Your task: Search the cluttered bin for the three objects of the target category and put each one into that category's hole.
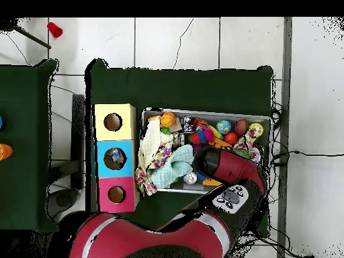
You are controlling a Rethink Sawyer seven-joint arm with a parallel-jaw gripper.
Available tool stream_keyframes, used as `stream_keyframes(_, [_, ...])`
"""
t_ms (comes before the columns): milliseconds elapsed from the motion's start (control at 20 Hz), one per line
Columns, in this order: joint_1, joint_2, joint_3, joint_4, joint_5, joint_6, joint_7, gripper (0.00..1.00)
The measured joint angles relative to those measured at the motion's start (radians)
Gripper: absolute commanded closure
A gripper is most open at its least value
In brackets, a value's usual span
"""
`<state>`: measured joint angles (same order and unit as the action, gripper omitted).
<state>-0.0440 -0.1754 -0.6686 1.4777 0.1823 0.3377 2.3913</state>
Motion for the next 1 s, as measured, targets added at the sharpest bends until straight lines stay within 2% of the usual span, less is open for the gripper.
stream_keyframes(550, [-0.078,-0.004,0.022,-0.001,-0.003,-0.069,0.0,0.0])
stream_keyframes(900, [-0.146,-0.062,0.114,0.016,-0.032,-0.084,0.0,0.0])
stream_keyframes(1000, [-0.187,-0.097,0.161,0.03,-0.046,-0.085,0.0,0.0])
